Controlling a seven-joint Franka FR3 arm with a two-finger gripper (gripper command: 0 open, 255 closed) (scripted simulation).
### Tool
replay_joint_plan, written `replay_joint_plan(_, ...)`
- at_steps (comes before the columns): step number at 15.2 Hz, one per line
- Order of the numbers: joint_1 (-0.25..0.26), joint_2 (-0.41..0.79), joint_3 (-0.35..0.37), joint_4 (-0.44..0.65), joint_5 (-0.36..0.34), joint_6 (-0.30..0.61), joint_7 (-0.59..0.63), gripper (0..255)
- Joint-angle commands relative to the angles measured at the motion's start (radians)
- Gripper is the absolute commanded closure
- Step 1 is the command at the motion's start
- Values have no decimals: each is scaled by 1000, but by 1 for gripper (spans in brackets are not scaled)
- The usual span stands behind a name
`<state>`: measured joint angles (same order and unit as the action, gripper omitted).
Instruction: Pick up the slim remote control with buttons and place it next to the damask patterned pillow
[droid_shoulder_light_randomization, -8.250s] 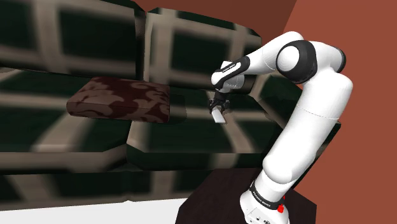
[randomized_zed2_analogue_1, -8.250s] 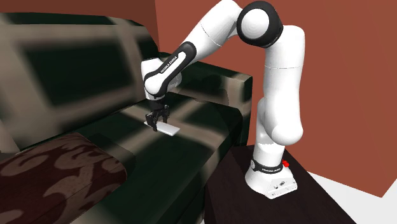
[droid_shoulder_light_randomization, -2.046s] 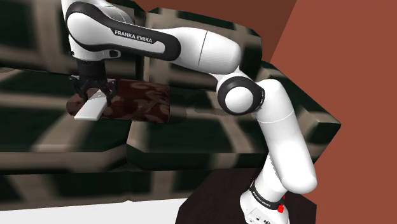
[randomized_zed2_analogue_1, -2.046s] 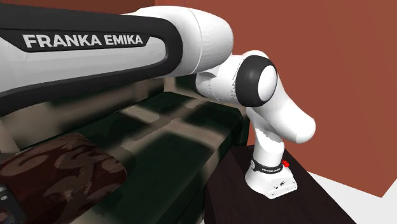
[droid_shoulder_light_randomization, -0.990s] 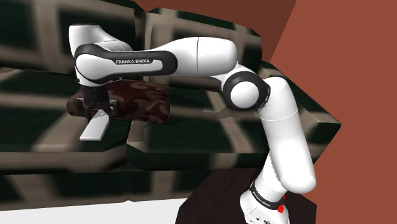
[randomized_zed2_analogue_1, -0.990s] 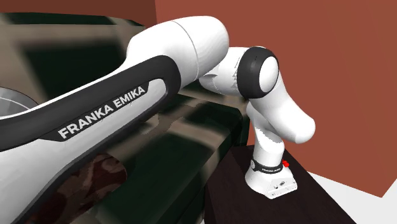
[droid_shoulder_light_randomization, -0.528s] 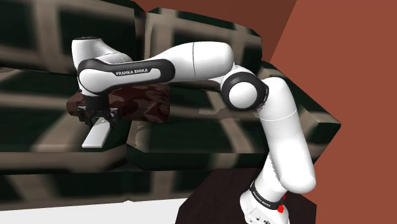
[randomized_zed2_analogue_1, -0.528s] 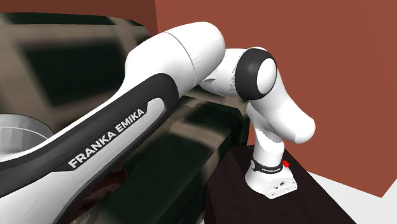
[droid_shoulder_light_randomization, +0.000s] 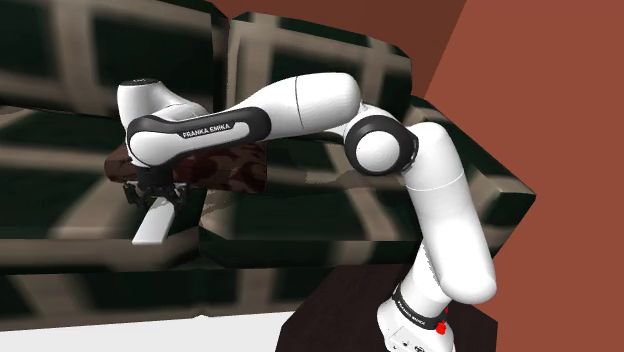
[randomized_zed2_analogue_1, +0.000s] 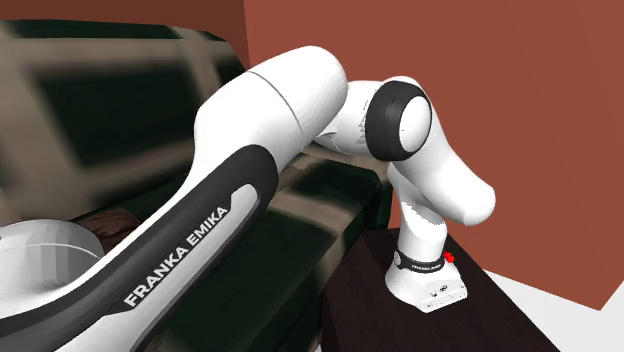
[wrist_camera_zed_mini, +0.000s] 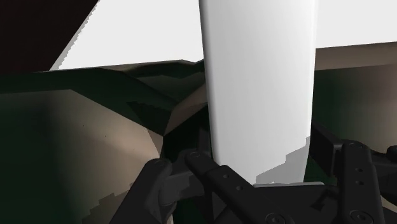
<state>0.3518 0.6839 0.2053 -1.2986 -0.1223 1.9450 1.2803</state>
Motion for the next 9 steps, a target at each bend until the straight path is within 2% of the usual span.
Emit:
replay_joint_plan(1, 0, 3, 0, 0, 0, 4, 0, 255)
replay_joint_plan(6, 0, 3, 0, 0, 0, 4, 0, 255)
replay_joint_plan(7, 0, 3, 0, 0, 0, 4, 0, 0)
replay_joint_plan(9, 0, 3, 0, 0, 0, 4, 0, 0)
